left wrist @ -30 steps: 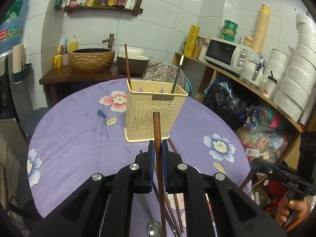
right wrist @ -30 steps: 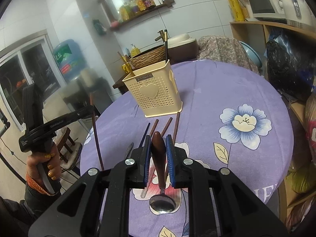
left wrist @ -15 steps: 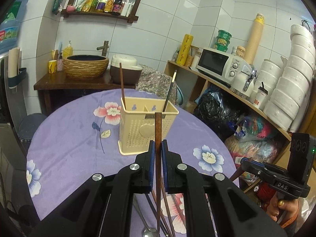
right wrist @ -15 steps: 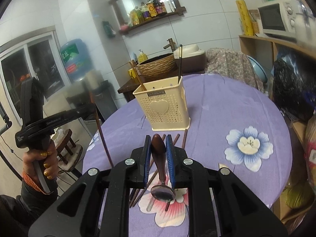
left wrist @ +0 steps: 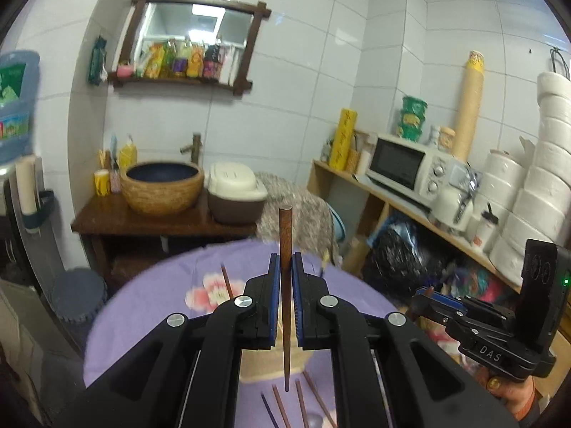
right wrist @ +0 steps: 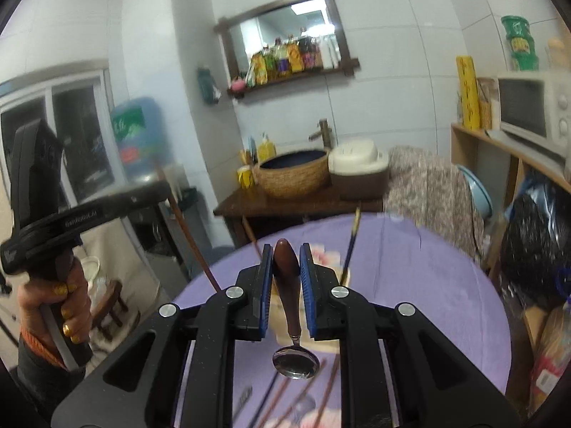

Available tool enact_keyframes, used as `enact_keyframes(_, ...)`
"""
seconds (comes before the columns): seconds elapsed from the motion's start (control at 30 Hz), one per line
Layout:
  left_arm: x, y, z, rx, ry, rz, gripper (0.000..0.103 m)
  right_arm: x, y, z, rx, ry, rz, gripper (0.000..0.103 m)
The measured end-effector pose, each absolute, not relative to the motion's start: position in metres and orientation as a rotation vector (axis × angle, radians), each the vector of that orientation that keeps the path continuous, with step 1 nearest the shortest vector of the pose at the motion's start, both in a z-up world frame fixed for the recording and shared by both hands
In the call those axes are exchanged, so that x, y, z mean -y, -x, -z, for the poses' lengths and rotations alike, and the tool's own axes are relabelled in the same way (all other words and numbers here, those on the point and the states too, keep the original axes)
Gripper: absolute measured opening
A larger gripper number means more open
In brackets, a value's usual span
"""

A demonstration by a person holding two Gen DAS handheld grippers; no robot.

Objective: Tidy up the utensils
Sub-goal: 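Lift the chopstick and spoon and carry both over the cream holder, then drop the chopstick and spoon into the holder by opening both tools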

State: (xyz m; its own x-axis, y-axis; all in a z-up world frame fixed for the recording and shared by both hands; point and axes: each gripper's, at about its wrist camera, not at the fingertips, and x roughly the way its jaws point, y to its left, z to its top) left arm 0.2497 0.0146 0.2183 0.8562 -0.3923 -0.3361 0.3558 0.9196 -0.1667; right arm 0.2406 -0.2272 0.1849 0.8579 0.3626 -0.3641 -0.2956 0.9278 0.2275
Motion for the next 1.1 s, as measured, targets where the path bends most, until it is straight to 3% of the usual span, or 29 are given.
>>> enact_keyframes(0.23, -0.002, -0.297, -0.236, -0.360, 0.102, 0.297, 0.008, 0.211, -0.304, -0.208, -0.400, -0.147, -0.267, 0.016)
enact_keyframes(0.67, 0.011, -0.322, -0.129, -0.508, 0.037, 0.270, 0.008, 0.215, -0.339, -0.100, -0.559, -0.155, -0.182, 0.016)
enact_keyframes(0.93, 0.005, -0.331, -0.101, -0.577, 0.075, 0.262, 0.009, 0.220, -0.342, -0.076, -0.581, -0.172, -0.163, 0.017)
enact_keyframes(0.97, 0.004, -0.331, -0.100, -0.585, 0.087, 0.268, 0.015, 0.220, -0.342, -0.075, -0.579, -0.173, -0.164, 0.021)
enact_keyframes(1.03, 0.001, -0.329, -0.099, -0.587, 0.111, 0.273, 0.044, 0.222, -0.338, -0.073, -0.573, -0.179, -0.170, 0.041)
enact_keyframes(1.07, -0.001, -0.325, -0.099, -0.576, 0.119, 0.268, 0.060, 0.222, -0.334, -0.073, -0.564, -0.179, -0.162, 0.055)
enact_keyframes(1.1, -0.004, -0.319, -0.100, -0.556, 0.126, 0.262, 0.064, 0.223, -0.329, -0.074, -0.546, -0.178, -0.153, 0.060)
